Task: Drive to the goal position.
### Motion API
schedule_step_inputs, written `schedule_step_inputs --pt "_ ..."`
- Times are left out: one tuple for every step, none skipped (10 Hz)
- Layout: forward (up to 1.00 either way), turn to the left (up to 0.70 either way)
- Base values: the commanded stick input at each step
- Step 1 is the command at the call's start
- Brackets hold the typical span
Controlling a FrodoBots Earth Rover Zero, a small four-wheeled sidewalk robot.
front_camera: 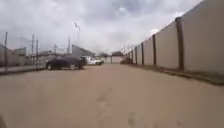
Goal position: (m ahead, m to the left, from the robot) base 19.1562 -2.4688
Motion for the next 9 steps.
schedule_step_inputs --pt "1.00 0.00" --pt "1.00 0.00" --pt "1.00 0.00" --pt "1.00 0.00" --pt "1.00 0.00" --pt "1.00 0.00" --pt "1.00 0.00" --pt "1.00 0.00" --pt "1.00 0.00"
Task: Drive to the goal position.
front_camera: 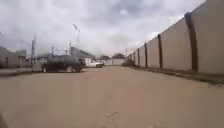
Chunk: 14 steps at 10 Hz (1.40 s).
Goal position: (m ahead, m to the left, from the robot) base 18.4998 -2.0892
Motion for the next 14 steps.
schedule_step_inputs --pt "1.00 0.00" --pt "1.00 0.00" --pt "1.00 0.00" --pt "1.00 0.00" --pt "1.00 0.00" --pt "1.00 0.00" --pt "1.00 0.00" --pt "1.00 0.00" --pt "1.00 0.00" --pt "1.00 0.00" --pt "1.00 0.00" --pt "1.00 0.00" --pt "1.00 0.00" --pt "1.00 0.00"
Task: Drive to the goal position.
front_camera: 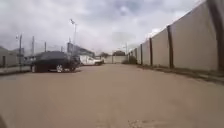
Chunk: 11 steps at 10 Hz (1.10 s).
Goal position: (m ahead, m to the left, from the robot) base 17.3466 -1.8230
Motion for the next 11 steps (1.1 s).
schedule_step_inputs --pt "1.00 0.00" --pt "1.00 0.00" --pt "1.00 0.00" --pt "1.00 0.00" --pt "1.00 0.00" --pt "1.00 -0.05" --pt "1.00 -0.25" --pt "1.00 -0.27" --pt "1.00 -0.27" --pt "1.00 -0.27" --pt "1.00 -0.27"
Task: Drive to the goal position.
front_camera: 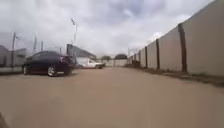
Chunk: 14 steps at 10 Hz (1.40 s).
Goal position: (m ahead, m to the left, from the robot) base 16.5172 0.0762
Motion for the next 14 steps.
schedule_step_inputs --pt "1.00 -0.06" --pt "1.00 0.00" --pt "1.00 0.00" --pt "1.00 0.00" --pt "1.00 0.00" --pt "1.00 0.00" --pt "1.00 0.00" --pt "1.00 0.00" --pt "1.00 0.00" --pt "1.00 0.00" --pt "1.00 0.00" --pt "1.00 0.00" --pt "1.00 0.00" --pt "1.00 0.00"
